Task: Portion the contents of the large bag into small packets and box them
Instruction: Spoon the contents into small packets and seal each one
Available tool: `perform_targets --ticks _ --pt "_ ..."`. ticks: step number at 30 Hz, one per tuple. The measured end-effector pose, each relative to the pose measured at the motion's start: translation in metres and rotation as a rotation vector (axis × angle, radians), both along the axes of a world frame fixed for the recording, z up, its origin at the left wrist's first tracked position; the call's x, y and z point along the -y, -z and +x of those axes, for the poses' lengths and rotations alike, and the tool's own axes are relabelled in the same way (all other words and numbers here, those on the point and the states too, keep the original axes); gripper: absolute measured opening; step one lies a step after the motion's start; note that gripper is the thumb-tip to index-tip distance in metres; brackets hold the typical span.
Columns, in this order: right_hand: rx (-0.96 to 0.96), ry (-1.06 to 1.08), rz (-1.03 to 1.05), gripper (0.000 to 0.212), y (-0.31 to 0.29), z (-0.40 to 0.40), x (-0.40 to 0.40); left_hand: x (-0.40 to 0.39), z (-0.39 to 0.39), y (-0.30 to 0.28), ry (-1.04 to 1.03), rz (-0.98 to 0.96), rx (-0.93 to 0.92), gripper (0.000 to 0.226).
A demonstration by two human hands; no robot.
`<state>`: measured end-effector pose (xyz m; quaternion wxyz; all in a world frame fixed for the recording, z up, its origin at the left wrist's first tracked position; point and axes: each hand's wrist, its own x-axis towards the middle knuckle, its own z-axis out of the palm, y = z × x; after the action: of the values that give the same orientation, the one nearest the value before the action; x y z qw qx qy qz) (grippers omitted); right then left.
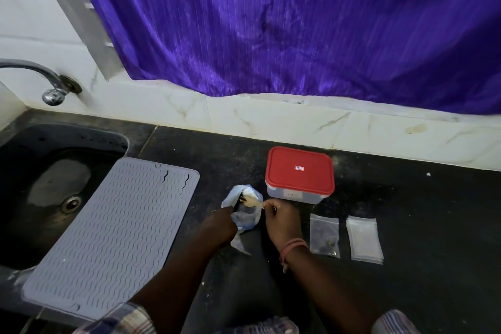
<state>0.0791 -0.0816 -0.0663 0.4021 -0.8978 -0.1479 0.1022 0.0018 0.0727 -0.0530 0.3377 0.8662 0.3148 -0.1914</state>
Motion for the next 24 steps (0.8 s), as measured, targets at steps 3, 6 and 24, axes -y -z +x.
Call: perform_targets --ticks 3,6,24 --pt "0.115 -0.097 -0.046 0.020 -0.002 -0.002 0.002 0.000 -0.002 0.002 -0.052 -0.011 0.005 0.055" --pt "0.203 -0.141 -0.048 0.020 -0.002 -0.005 0.006 0.007 0.000 0.005 -0.263 -0.034 0.085 0.055" --pt "-0.018 -0.101 -0.048 0.018 0.003 -0.006 -0.012 -0.006 -0.008 0.019 -0.317 -0.286 0.223 0.034"
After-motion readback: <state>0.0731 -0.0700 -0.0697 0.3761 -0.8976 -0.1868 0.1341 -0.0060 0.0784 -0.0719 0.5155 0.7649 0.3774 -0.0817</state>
